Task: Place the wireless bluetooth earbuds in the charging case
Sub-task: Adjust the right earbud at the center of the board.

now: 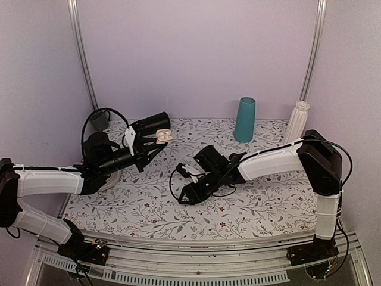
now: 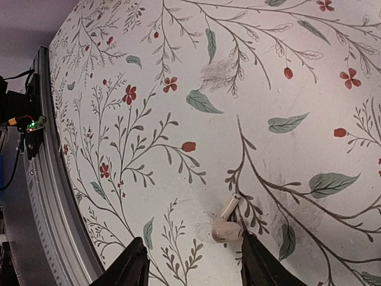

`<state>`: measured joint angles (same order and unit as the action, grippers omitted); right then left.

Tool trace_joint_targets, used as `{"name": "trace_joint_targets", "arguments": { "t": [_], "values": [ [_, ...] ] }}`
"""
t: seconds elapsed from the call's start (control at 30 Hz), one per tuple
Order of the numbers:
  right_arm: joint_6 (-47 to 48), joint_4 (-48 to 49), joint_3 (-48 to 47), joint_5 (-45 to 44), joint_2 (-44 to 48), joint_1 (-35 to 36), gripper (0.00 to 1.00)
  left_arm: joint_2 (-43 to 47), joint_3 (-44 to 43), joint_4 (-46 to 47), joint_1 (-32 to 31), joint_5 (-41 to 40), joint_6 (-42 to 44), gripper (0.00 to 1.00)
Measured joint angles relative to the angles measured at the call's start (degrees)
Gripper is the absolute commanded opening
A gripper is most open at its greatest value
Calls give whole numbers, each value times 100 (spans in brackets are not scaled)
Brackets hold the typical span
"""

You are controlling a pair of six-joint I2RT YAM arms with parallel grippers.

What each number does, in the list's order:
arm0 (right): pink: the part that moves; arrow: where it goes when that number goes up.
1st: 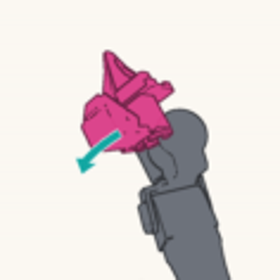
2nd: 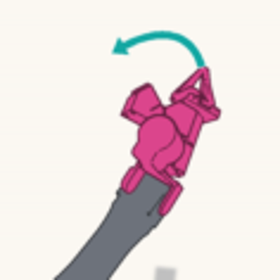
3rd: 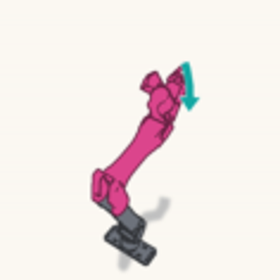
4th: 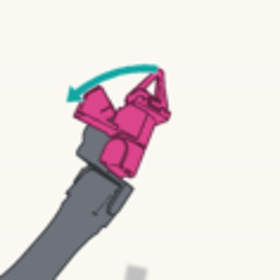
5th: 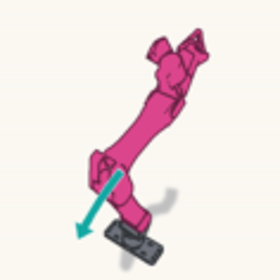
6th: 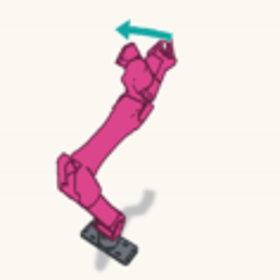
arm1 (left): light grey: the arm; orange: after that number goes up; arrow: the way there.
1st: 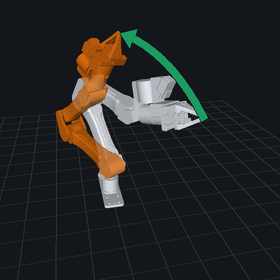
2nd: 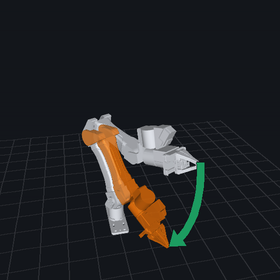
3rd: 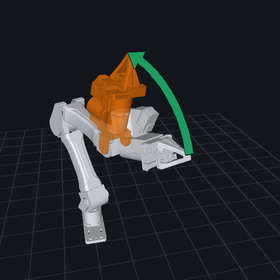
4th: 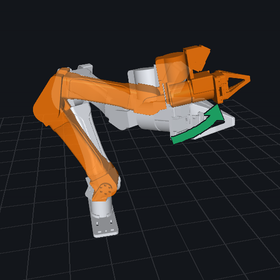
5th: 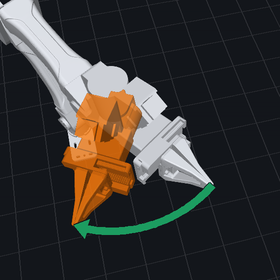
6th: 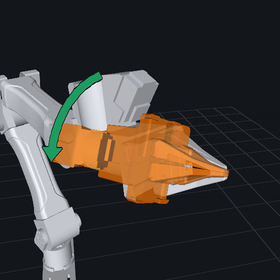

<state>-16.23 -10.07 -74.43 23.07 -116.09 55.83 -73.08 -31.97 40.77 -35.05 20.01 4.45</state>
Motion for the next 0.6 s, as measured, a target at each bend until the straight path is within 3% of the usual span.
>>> {"name": "trace_joint_targets", "arguments": {
  "t": [0.27, 0.6],
  "values": [
    [535, -221, -205, -184, -22, -39, 44, 39, 0, -105, 13, -2, 2, 0],
    [55, -673, -275, -914, -22, 72, 41, 157, 9, -175, 28, -26, 4, 0]
  ]
}}
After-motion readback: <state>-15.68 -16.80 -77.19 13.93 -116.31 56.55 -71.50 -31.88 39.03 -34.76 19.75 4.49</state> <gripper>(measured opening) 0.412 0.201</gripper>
